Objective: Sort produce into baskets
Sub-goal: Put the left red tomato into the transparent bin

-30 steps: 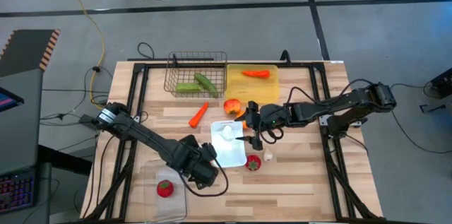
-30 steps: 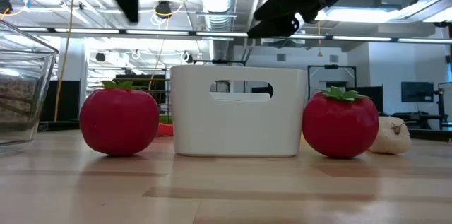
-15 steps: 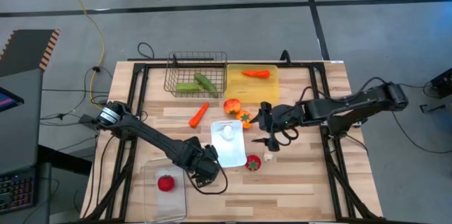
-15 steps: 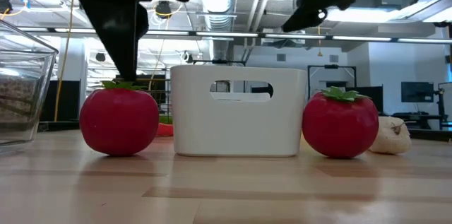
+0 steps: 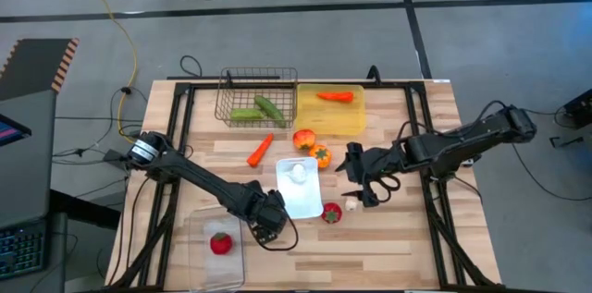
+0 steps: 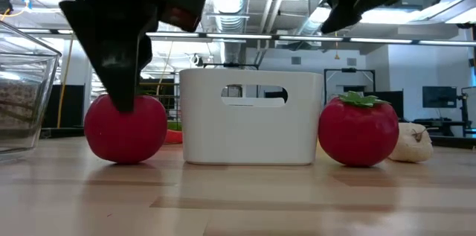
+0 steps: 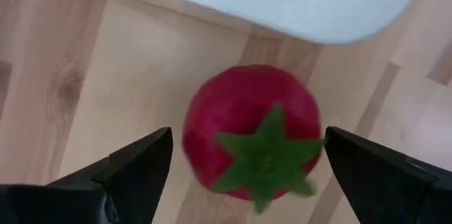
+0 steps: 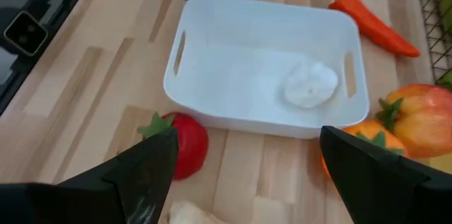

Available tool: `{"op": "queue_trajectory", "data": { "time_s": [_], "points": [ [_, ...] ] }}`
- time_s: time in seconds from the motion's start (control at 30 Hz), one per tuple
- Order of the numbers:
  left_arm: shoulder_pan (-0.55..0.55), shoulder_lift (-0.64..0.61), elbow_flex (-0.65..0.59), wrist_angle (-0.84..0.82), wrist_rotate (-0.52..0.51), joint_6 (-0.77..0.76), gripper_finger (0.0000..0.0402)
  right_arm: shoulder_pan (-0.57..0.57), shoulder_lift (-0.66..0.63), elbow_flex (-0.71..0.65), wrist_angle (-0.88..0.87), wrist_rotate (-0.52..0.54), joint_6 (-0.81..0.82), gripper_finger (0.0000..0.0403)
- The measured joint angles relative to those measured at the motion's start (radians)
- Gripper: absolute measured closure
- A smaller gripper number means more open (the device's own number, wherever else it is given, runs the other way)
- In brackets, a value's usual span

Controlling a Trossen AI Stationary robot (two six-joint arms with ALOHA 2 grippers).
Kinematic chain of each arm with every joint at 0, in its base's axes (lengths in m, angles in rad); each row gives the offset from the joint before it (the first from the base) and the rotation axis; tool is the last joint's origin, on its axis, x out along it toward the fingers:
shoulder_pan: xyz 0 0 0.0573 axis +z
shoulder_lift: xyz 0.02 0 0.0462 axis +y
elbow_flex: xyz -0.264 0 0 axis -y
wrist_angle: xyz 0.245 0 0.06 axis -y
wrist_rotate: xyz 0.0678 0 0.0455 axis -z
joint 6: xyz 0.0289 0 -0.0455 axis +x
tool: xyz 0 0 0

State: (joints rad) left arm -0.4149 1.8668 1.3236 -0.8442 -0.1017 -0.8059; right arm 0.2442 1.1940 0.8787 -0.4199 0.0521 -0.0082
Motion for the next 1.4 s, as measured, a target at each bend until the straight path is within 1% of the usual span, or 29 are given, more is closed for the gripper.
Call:
{"op": "queue_trajectory", "data": {
  "time_s": [0.2, 0.27, 0.33, 0.57, 0.63, 0.73, 0.83, 0.9, 1.17, 1.3, 1.4],
  "points": [
    [0.0, 0.0, -0.036, 0.01, -0.008, -0.004, 0.0048, 0.028, 0.004, 0.0, -0.048, 0.0, 0.011, 0.0031],
    [0.001, 0.0, -0.049, 0.012, -0.008, -0.004, 0.0055, 0.034, 0.004, 0.0, -0.077, 0.0, 0.027, 0.0031],
    [0.001, 0.0, -0.055, 0.014, -0.008, -0.004, 0.007, 0.037, 0.004, 0.0, -0.098, 0.0, 0.049, 0.0031],
    [0.001, 0.0, -0.056, 0.025, -0.013, -0.003, 0.0147, 0.037, 0.004, 0.0, -0.14, 0.0, 0.106, 0.0031],
    [0.001, 0.0, -0.056, 0.025, -0.012, -0.003, 0.0157, 0.037, 0.004, 0.0, -0.143, 0.0, 0.106, 0.0031],
    [0.005, 0.0, -0.045, 0.008, 0.008, 0.007, 0.0156, 0.037, 0.004, 0.0, -0.144, 0.0, 0.106, 0.0031],
    [0.012, 0.0, 0.011, -0.038, 0.038, 0.038, 0.0149, 0.037, 0.004, 0.0, -0.15, 0.0, 0.106, 0.0031],
    [0.017, 0.0, 0.07, -0.096, 0.045, 0.058, 0.0148, 0.037, 0.004, 0.0, -0.152, 0.0, 0.106, 0.0031],
    [0.025, 0.0, 0.38, -0.374, 0.037, 0.106, 0.0148, 0.037, 0.004, 0.0, -0.151, 0.0, 0.106, 0.0031],
    [0.001, -0.001, 0.498, -0.525, 0.044, 0.057, 0.0147, 0.037, 0.004, 0.0, -0.151, 0.0, 0.106, 0.0031],
    [-0.032, -0.002, 0.528, -0.608, 0.065, -0.013, 0.0147, 0.037, 0.004, 0.0, -0.151, 0.0, 0.106, 0.0031]
  ]
}}
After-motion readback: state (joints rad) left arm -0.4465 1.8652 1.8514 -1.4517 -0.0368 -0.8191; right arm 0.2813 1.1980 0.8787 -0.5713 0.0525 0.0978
